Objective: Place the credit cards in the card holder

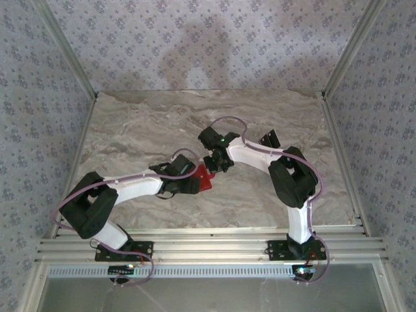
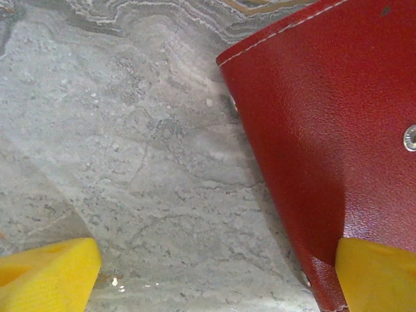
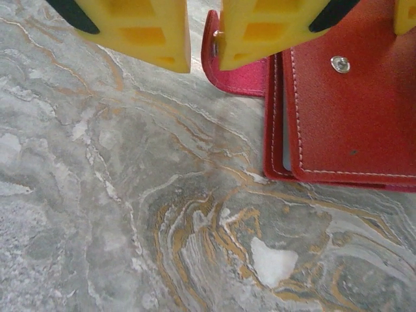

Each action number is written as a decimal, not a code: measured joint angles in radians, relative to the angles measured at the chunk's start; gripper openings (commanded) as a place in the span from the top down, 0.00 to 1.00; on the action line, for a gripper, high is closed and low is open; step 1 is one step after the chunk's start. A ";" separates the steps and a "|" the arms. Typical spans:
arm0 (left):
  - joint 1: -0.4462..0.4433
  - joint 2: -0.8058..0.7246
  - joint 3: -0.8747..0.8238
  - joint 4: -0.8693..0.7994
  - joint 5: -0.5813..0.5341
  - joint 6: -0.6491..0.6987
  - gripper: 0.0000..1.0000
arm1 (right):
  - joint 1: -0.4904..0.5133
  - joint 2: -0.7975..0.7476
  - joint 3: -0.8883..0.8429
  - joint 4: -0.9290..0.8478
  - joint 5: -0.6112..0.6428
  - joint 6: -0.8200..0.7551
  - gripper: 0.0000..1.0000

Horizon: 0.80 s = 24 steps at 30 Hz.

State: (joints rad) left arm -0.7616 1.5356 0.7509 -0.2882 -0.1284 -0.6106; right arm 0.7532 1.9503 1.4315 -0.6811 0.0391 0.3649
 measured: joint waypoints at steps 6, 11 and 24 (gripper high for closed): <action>0.000 0.000 -0.002 0.002 0.000 0.000 0.06 | 0.000 0.000 0.006 0.000 0.000 0.000 0.80; 0.000 0.000 -0.002 0.003 0.000 0.000 0.06 | 0.000 0.000 0.005 0.000 -0.001 0.000 0.80; 0.000 0.000 -0.003 0.004 -0.002 0.000 0.06 | 0.000 0.000 -0.014 0.003 -0.002 0.000 0.88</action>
State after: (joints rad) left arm -0.7616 1.5356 0.7475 -0.2844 -0.1303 -0.6106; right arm 0.7532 1.9503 1.4178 -0.6785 0.0368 0.3649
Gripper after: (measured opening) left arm 0.938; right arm 0.148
